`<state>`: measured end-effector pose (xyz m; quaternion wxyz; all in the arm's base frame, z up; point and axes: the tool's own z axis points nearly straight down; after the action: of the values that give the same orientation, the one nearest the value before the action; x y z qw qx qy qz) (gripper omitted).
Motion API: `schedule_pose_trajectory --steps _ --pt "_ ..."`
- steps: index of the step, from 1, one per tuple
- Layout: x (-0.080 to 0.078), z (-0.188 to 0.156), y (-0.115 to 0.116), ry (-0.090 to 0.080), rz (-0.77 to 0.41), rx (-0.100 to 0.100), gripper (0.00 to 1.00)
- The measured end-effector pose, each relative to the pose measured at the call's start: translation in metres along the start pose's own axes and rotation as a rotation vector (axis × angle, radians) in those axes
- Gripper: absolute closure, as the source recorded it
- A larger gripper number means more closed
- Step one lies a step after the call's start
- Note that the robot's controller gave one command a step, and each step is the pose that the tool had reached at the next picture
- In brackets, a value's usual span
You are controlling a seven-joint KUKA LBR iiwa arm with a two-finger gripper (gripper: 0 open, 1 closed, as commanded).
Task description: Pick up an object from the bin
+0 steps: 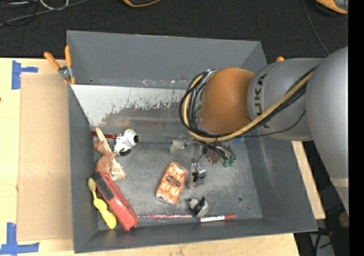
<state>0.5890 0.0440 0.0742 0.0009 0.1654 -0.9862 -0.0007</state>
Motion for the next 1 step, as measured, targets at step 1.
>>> schedule_pose_trajectory --steps 1 --pt "0.0067 0.0046 0.013 -0.004 -0.007 0.001 0.0"
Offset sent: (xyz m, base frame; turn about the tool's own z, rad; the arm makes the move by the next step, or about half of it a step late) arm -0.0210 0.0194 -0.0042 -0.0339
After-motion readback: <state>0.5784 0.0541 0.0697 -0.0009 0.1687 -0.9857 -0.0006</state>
